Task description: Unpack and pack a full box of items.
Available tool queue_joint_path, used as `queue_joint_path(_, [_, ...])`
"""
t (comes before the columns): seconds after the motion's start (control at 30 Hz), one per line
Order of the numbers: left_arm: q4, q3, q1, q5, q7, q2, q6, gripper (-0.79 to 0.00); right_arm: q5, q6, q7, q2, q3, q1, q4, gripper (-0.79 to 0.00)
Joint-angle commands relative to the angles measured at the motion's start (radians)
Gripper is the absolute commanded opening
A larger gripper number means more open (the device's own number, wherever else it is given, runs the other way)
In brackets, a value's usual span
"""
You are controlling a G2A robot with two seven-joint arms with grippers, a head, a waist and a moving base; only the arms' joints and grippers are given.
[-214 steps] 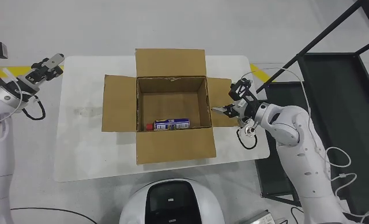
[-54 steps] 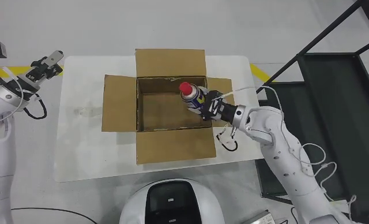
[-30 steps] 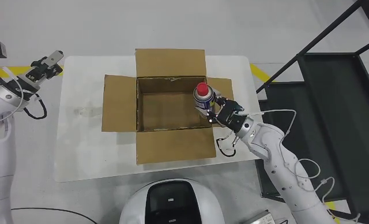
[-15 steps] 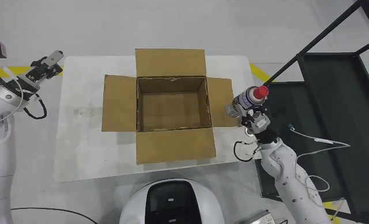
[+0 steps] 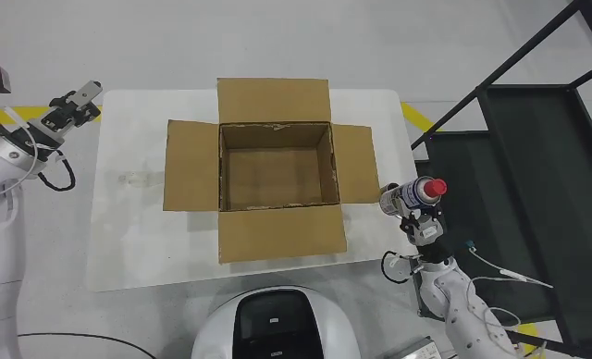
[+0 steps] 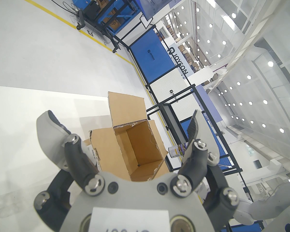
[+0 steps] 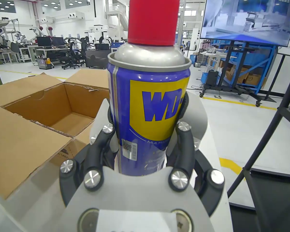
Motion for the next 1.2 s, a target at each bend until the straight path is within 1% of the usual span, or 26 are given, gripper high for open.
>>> queue_joint_path(0.0, [0.0, 0.0, 0.0, 0.0, 0.0, 0.0, 0.0, 0.0, 0.0, 0.0, 0.0, 0.0, 0.0, 0.0, 0.0, -0.785])
queue_joint_path(0.3, [0.0, 0.0, 0.0, 0.0, 0.0, 0.0, 0.0, 0.0, 0.018, 0.012, 0.018, -0.003, 0.0, -0.004, 0.01, -0.785])
queue_joint_path(0.37, [0.0, 0.0, 0.0, 0.0, 0.0, 0.0, 0.0, 0.0, -0.007, 0.016, -0.002, -0.004, -0.005, -0.017, 0.048, -0.785])
queue_joint_path(0.5, [0.0, 0.0, 0.0, 0.0, 0.0, 0.0, 0.0, 0.0, -0.047, 0.011, -0.082, -0.011, -0.046, -0.015, 0.18, -0.785])
queue_joint_path(0.53, [0.0, 0.0, 0.0, 0.0, 0.0, 0.0, 0.0, 0.0, -0.071, 0.019, -0.107, -0.015, -0.068, -0.001, 0.231, -0.785])
queue_joint_path(0.67, [0.0, 0.0, 0.0, 0.0, 0.0, 0.0, 0.0, 0.0, -0.073, 0.039, -0.178, -0.033, -0.129, 0.066, 0.37, -0.785])
queue_joint_path(0.83, [0.0, 0.0, 0.0, 0.0, 0.0, 0.0, 0.0, 0.0, -0.035, 0.056, -0.249, -0.064, -0.193, 0.183, 0.542, -0.785])
queue_joint_path(1.03, [0.0, 0.0, 0.0, 0.0, 0.0, 0.0, 0.0, 0.0, -0.028, 0.041, -0.314, -0.094, -0.255, 0.299, 0.702, -0.785])
queue_joint_path(1.17, [0.0, 0.0, 0.0, 0.0, 0.0, 0.0, 0.0, 0.0, -0.015, 0.03, -0.341, -0.111, -0.28, 0.349, 0.788, -0.785])
